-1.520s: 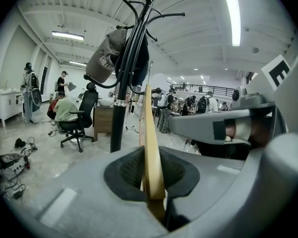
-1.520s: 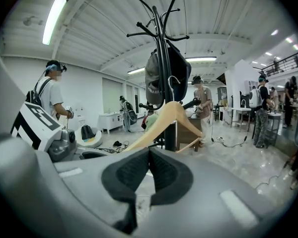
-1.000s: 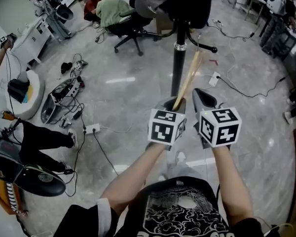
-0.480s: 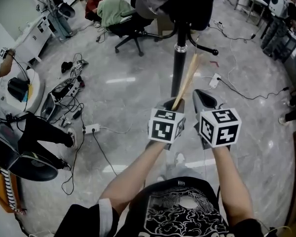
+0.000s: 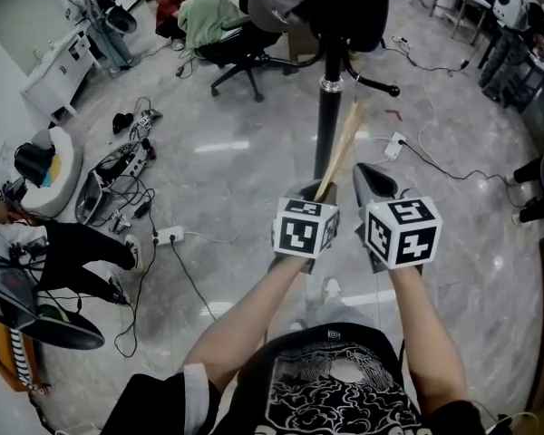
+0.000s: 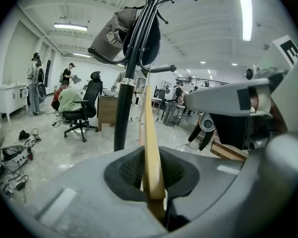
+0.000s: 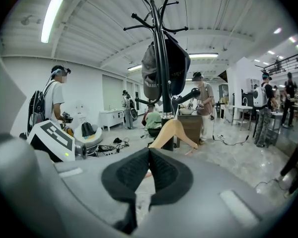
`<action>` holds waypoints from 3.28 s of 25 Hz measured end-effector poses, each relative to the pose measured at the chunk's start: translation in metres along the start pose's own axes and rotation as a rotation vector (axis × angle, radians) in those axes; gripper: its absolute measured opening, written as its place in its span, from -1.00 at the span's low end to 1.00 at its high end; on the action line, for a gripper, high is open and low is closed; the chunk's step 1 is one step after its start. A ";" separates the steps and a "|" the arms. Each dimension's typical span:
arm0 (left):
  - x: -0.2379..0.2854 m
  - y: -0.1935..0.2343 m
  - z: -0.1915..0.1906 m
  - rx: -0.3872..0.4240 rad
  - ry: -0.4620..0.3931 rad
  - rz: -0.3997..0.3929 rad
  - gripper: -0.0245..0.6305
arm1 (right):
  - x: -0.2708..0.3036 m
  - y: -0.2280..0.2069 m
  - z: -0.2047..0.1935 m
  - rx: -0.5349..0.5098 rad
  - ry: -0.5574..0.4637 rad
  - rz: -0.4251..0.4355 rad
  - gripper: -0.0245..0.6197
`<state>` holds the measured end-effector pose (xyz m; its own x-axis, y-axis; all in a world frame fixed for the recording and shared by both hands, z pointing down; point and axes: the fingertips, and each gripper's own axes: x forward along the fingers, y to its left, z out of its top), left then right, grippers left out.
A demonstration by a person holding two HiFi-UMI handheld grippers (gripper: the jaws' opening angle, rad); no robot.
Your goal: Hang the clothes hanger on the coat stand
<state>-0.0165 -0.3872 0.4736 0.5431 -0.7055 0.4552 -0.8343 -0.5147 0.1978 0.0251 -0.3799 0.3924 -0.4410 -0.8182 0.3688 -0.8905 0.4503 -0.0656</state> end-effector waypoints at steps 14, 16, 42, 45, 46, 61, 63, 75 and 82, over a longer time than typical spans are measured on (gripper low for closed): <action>0.001 0.000 -0.010 0.018 0.021 0.000 -0.81 | -0.006 0.005 -0.008 0.009 0.001 -0.006 -0.92; 0.004 0.000 -0.011 0.025 0.021 0.002 -0.81 | -0.006 0.004 -0.009 0.010 0.002 -0.005 -0.92; 0.002 0.000 -0.010 0.054 0.028 -0.009 -0.81 | -0.012 0.007 -0.024 0.025 0.036 -0.006 -0.92; 0.004 -0.004 -0.009 0.059 0.025 -0.007 -0.81 | -0.015 0.002 -0.027 0.026 0.038 -0.008 -0.92; 0.004 -0.004 -0.010 0.061 0.025 -0.006 -0.81 | -0.015 0.001 -0.028 0.028 0.039 -0.008 -0.92; 0.000 -0.001 -0.003 0.065 -0.004 0.011 -0.63 | -0.019 0.002 -0.034 0.038 0.045 -0.005 -0.92; 0.000 -0.001 -0.004 0.064 -0.002 0.012 -0.63 | -0.020 0.001 -0.035 0.040 0.044 -0.005 -0.92; -0.023 -0.011 0.015 0.076 -0.054 -0.002 -0.63 | -0.028 0.011 -0.028 0.044 0.025 -0.012 -0.93; -0.052 -0.025 0.033 0.088 -0.111 -0.032 -0.63 | -0.039 0.027 -0.022 0.041 0.004 -0.028 -0.92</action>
<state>-0.0209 -0.3537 0.4167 0.5808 -0.7351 0.3497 -0.8072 -0.5755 0.1312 0.0211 -0.3280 0.3964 -0.4156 -0.8288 0.3747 -0.9063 0.4122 -0.0934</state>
